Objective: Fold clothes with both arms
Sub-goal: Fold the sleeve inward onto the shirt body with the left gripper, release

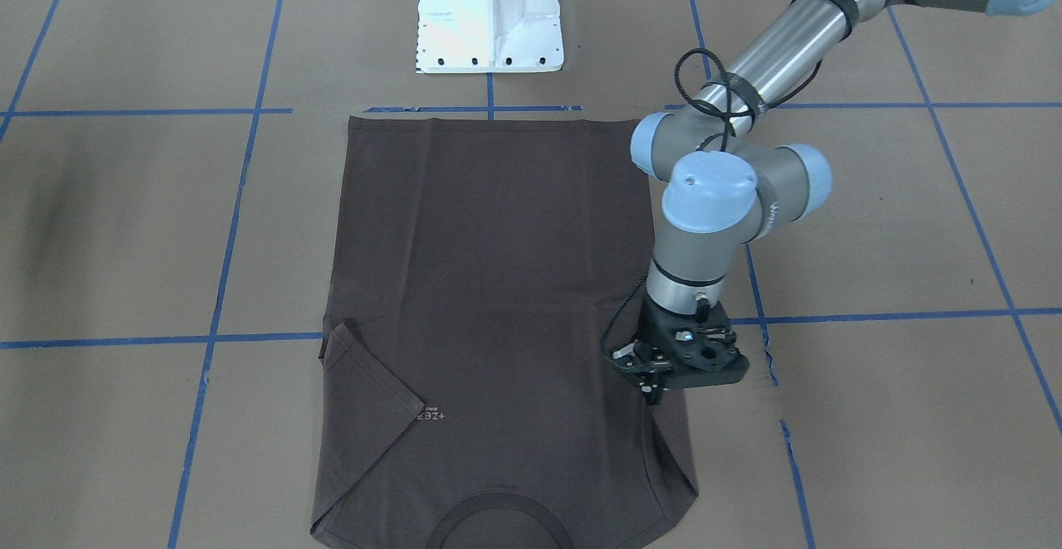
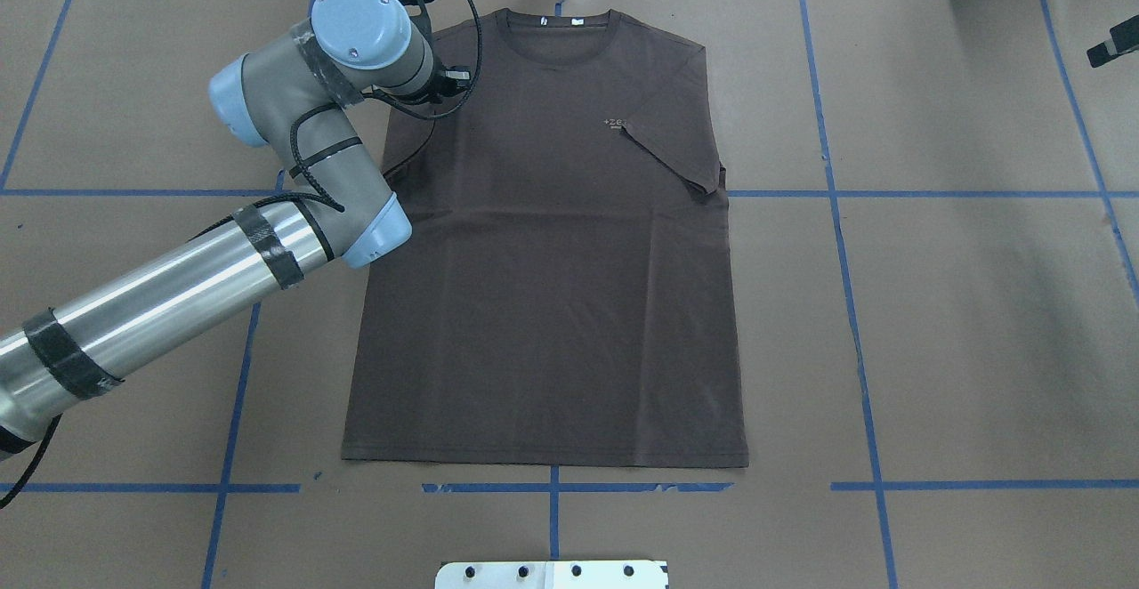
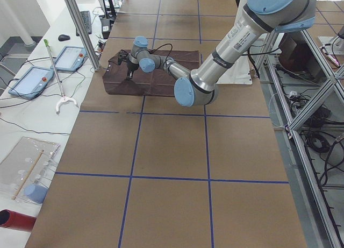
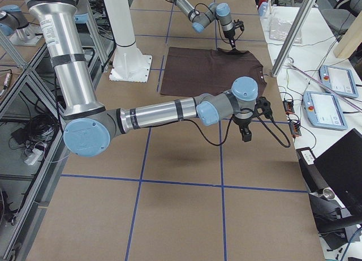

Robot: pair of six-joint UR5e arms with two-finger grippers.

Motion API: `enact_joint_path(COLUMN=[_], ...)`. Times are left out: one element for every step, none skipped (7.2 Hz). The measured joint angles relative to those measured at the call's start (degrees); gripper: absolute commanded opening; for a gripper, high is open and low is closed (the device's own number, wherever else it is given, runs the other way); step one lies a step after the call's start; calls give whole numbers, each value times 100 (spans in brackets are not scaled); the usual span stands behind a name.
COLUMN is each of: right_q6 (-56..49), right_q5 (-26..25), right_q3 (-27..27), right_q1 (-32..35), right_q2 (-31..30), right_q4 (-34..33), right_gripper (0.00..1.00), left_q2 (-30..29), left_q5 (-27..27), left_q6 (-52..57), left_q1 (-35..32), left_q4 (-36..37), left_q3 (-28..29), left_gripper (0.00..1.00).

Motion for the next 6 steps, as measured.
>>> enact_joint_path(right_q6=[23,104,370,913,1708,2596], right_q5=[0,4,4,-38,-190,-519], right_q3=[13,44,134,353,766,1335], right_q1=[-3,-21,-115,-332,-676,-1168], right_q2=[3,12,20,16,-58,-247], right_q4=[4,6,9,11,9,8], right_gripper=[100,100,100,100,100,100], left_q2=[-26,1,116,353,671,999], left_q5=[15,2,-30,-109,-240,-315], left_q6=[129,374,544,615,639,632], left_q1=[19,23,29,36,64,163], left_q4=[2,4,10,32,153,428], left_q3=[28,-58,-317,-751,-1355,-2066], left_gripper=[100,100,100,100,100,100])
